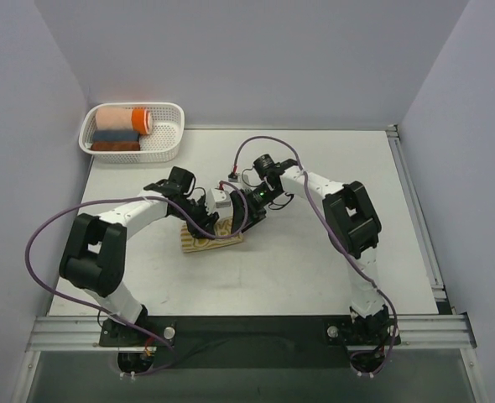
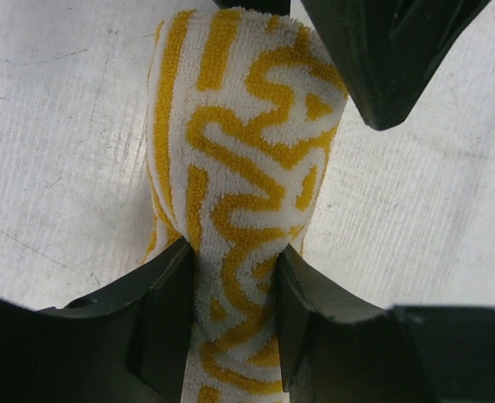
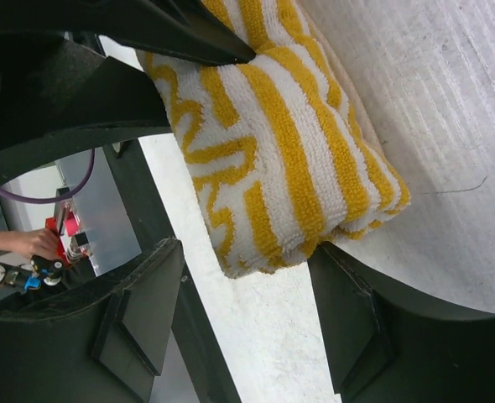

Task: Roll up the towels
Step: Roll the towel

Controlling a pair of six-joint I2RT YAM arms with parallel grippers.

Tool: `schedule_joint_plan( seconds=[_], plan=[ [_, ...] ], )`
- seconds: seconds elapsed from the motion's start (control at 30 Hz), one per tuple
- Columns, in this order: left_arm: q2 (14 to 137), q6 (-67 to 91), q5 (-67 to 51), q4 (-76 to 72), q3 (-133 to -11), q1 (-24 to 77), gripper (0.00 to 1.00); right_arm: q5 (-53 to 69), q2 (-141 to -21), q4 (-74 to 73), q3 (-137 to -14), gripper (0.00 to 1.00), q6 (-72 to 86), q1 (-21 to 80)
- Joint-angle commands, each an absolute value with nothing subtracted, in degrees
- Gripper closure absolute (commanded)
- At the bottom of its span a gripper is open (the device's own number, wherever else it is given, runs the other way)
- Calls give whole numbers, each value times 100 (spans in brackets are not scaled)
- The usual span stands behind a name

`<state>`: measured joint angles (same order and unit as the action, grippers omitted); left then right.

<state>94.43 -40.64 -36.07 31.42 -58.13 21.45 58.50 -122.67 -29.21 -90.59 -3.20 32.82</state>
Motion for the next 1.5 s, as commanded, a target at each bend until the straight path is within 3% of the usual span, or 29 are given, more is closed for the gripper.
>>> schedule_joint_plan(
  seconds=[0.0,0.13,0.3,0.33,0.4,0.43,0.57,0.7,0.73,0.9,1.27,1.37,1.47],
  plan=[
    [9958,-3973,-3568,3937,-5704,2039,60,5915,-12322,-2918,-9290,39,-290,3375],
    [10168,-3824,-3831,4060,-5984,1864,60,5924,-12375,-2927,-9316,40,-360,3471],
    [10520,-3692,-4139,4245,-6266,1653,59,5942,-12533,-2927,-9430,49,-439,3568],
    [10538,-3665,-4209,4271,-6301,1626,59,5924,-12568,-2927,-9474,59,-439,3568],
    [10556,-3630,-4280,4289,-6363,1600,55,5828,-12629,-2927,-9536,70,-405,3568],
    [10547,-3621,-4324,4298,-6372,1591,54,5792,-12647,-2927,-9554,84,-387,3560],
    [10354,-3700,-4272,4307,-6346,1591,46,5862,-12753,-2935,-9676,100,-133,3446],
    [9942,-4041,-4026,4219,-6162,1600,28,6152,-12919,-2944,-9817,100,175,3296],
    [9827,-4121,-3938,4175,-6100,1626,19,6257,-12937,-2936,-9826,100,280,3270],
    [9027,-4570,-3192,3587,-5731,2090,9,6539,-13095,-2936,-9940,100,606,3217],
    [8815,-5273,-2040,2778,-5177,2909,13,7040,-13464,-2918,-10248,100,1046,3024],
    [8973,-5309,-1969,2707,-5106,2935,20,7180,-13552,-2918,-10388,100,1169,2971],
    [9202,-5160,-2003,2777,-5238,2927,35,7181,-13518,-2909,-10406,100,1160,2953]
  ],
)
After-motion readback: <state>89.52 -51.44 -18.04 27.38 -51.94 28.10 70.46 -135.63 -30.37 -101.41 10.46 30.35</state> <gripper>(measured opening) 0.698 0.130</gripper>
